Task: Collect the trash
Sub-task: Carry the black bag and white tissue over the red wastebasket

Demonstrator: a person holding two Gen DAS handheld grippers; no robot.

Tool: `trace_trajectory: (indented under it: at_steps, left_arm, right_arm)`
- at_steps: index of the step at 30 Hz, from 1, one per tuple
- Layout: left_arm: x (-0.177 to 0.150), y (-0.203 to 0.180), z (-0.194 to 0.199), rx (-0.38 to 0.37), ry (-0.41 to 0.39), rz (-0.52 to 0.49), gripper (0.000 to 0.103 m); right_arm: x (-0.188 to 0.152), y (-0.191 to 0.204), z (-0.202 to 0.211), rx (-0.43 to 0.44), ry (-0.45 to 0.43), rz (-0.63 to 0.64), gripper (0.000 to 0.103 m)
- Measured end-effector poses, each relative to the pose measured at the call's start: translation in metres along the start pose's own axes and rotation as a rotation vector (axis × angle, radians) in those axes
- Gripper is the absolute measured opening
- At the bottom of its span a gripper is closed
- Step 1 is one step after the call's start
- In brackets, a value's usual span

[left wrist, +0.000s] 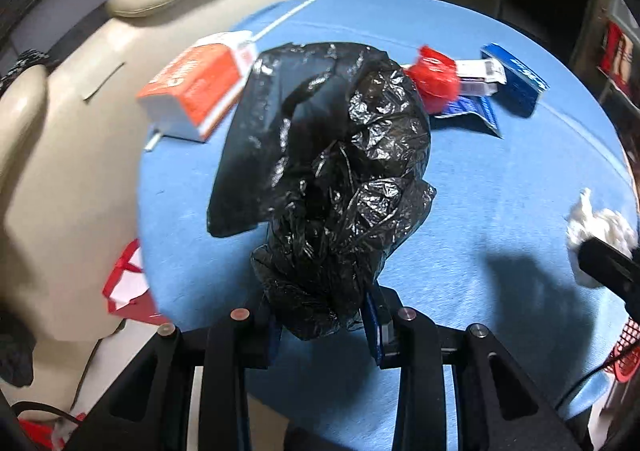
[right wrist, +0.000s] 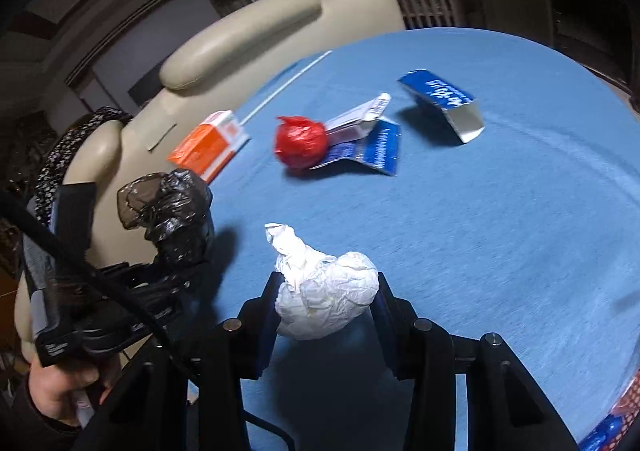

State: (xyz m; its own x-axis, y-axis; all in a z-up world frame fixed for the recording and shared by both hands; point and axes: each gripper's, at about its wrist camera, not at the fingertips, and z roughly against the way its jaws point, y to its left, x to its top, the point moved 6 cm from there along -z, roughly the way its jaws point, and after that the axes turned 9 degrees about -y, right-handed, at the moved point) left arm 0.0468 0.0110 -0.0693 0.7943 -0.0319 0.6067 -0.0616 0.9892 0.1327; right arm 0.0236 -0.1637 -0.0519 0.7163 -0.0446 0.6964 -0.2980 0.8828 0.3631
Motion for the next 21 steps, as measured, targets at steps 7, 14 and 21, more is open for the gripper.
trace_trajectory:
  at_steps: [7,14,21]
  left_arm:
    - [-0.008,0.002,0.015,0.059,-0.041,0.000,0.036]
    - [-0.005,-0.002,0.026,0.054,-0.069,-0.022,0.036]
    - [0.002,-0.011,0.036,0.040,-0.093,-0.045,0.036]
  right_arm:
    - [-0.003,0.022,0.010,0.051,-0.010,0.024,0.045]
    - [-0.003,0.023,0.016,0.053,-0.027,0.021,0.045]
    - [0.000,0.005,0.027,0.028,-0.056,-0.019,0.045]
